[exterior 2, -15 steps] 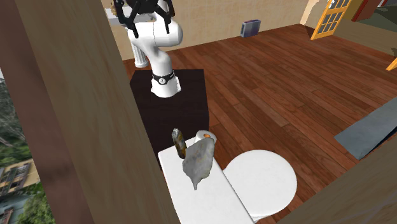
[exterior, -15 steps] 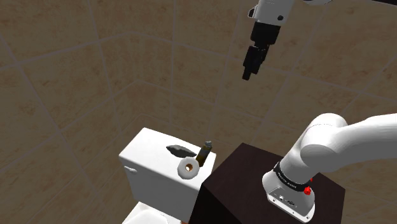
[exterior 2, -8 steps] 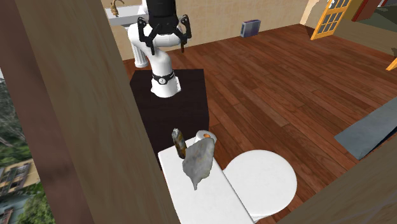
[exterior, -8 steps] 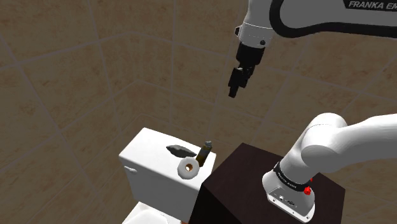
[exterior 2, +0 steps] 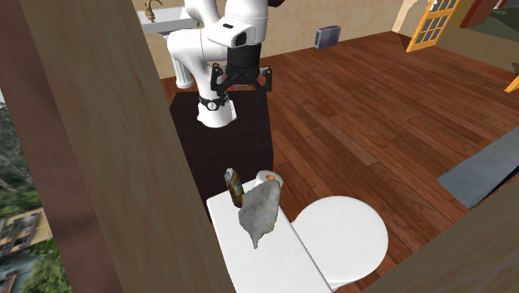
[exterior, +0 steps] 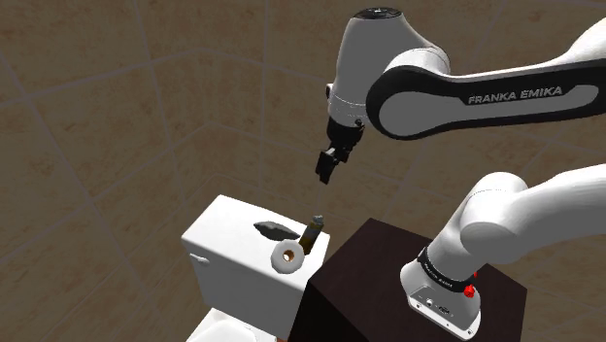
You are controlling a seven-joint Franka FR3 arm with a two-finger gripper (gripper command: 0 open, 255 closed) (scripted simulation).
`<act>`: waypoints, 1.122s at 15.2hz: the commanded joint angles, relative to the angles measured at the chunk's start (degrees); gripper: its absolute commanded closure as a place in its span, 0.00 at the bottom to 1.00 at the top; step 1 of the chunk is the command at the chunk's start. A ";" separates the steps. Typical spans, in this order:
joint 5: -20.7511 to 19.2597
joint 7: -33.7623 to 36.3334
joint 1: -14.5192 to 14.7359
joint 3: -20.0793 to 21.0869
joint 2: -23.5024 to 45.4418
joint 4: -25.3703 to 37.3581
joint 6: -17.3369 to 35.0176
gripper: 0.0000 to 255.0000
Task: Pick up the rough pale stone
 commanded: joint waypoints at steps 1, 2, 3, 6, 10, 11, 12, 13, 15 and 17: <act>-0.94 3.04 -0.39 3.45 2.97 -1.14 4.77 0.00; -1.67 4.64 -0.78 5.18 4.59 -1.56 7.01 0.00; -2.56 6.36 -1.32 6.98 6.35 -1.88 9.22 0.00; -6.72 12.50 -3.89 12.74 12.43 -2.17 15.62 0.00; -17.63 24.30 -10.40 21.79 22.59 -0.79 22.58 0.00; -21.86 28.27 -12.60 24.26 25.68 -0.05 23.71 0.00; -26.90 32.80 -14.87 26.68 29.12 0.90 24.37 0.00; -32.80 37.89 -16.98 28.85 33.03 2.10 24.41 0.00; -45.95 48.73 -18.93 30.92 42.14 5.21 22.24 0.00; -56.84 57.39 -16.24 28.69 50.79 8.70 18.61 0.00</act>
